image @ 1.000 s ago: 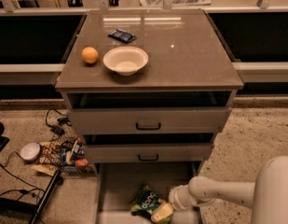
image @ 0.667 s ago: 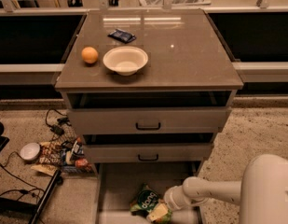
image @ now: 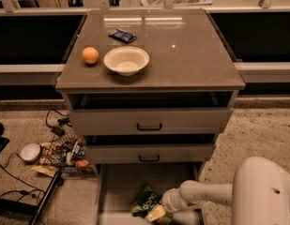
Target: Pick green rice chip bag from bottom drawer and place on counter
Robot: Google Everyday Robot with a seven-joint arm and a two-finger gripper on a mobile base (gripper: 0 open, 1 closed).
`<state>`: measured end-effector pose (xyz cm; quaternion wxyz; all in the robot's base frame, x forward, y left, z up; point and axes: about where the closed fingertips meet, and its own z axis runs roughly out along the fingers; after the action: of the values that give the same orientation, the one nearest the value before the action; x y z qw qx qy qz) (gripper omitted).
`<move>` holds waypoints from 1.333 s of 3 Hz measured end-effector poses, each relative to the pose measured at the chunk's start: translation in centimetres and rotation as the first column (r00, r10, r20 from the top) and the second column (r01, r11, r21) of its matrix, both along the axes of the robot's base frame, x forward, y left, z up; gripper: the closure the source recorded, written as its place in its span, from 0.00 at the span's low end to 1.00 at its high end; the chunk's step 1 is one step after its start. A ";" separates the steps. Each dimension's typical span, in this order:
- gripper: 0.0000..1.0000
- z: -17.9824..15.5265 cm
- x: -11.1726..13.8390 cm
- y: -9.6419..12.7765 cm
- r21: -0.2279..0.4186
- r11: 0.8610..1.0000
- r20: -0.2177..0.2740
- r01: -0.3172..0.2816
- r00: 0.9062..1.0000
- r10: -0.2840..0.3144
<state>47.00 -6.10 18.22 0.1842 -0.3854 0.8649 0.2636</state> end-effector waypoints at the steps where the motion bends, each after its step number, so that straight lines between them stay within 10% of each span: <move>1: 0.03 -3.1 0.4 1.1 -0.021 1.000 -0.019 0.002 1.000 -0.003; 4: 0.80 -5.0 0.4 2.4 -0.057 0.998 -0.033 -0.009 0.999 0.008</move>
Offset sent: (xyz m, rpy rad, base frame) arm 0.0133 0.0277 -0.0659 -0.1082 0.0342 0.0028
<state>47.42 -3.67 13.26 0.1578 -0.3898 0.8733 0.2458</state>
